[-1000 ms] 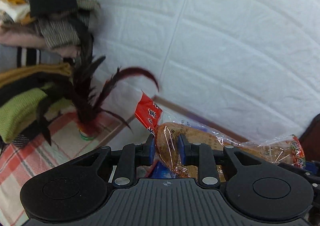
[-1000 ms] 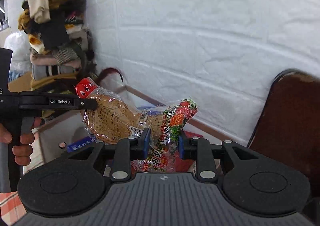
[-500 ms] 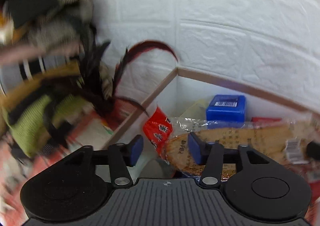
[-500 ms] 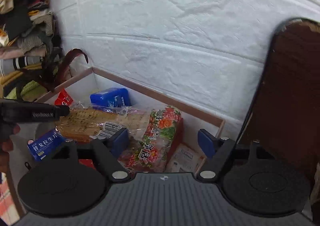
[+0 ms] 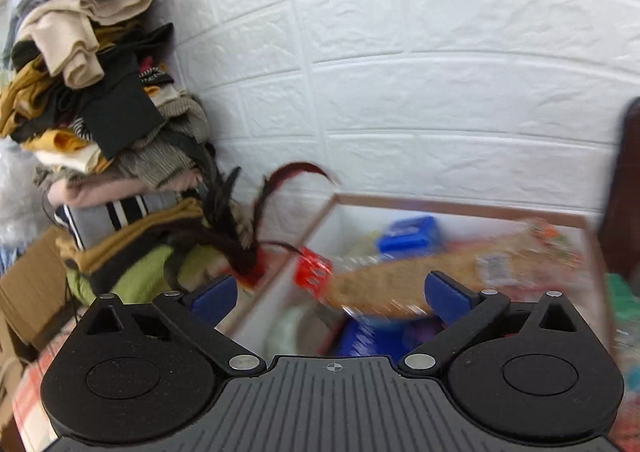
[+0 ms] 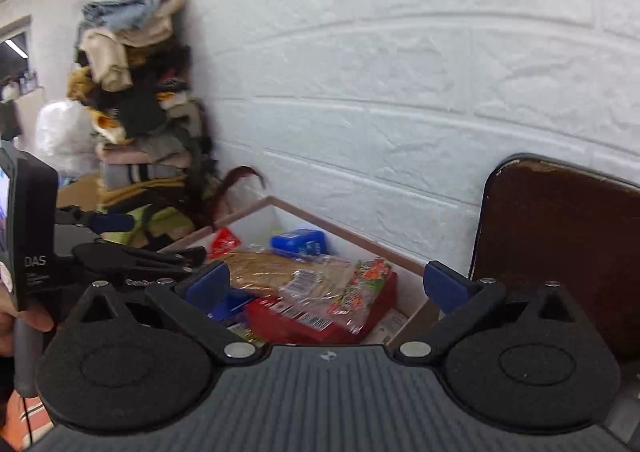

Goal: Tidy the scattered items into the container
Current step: 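Carry both bags into the cardboard box and open both tools, then move both tools back to the markers beside the cardboard box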

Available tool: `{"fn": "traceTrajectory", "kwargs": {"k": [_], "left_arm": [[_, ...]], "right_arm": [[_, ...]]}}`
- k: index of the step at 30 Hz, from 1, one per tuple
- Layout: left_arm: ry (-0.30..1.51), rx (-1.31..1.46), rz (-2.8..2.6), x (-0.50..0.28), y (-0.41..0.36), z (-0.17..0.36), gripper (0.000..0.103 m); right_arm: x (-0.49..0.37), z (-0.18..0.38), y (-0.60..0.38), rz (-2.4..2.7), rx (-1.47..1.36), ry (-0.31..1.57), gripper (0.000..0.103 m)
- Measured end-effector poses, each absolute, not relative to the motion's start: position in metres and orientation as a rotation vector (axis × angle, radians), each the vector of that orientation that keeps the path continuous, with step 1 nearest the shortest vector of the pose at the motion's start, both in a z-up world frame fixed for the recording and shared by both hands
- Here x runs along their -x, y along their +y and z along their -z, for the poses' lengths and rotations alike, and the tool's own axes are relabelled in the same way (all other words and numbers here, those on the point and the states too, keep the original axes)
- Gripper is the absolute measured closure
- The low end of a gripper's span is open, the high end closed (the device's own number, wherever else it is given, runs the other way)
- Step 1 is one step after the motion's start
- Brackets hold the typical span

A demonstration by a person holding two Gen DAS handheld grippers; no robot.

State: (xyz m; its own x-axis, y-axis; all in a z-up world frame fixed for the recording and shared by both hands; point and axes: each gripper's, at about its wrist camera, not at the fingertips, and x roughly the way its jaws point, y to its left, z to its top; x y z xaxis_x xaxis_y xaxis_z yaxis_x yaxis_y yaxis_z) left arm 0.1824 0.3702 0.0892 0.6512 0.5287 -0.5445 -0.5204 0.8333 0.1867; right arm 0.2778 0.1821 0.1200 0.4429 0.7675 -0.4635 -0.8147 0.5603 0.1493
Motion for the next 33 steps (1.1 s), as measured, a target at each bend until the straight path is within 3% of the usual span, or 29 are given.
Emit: {"fn": "traceTrajectory", "kwargs": {"k": [15,20,30,33], "left_arm": [[0.501,0.014,-0.316,-0.108,0.224,-0.126,0.0],[0.529,0.043,-0.265,-0.097,0.193,-0.102,0.0],[0.634,0.079,-0.177,-0.108,0.173,-0.018,0.0],[0.659,0.093,-0.165,-0.114,0.177,0.004,0.005]], "right_arm": [[-0.196,-0.156,0.082,-1.06,0.124,0.436,0.0],[-0.176,-0.146,0.051,-1.061,0.13,0.417,0.0],[-0.182,-0.063,0.022,-0.974,0.121,0.501,0.0],[-0.184,-0.039,0.014,-0.947,0.117,0.526,0.0]]}}
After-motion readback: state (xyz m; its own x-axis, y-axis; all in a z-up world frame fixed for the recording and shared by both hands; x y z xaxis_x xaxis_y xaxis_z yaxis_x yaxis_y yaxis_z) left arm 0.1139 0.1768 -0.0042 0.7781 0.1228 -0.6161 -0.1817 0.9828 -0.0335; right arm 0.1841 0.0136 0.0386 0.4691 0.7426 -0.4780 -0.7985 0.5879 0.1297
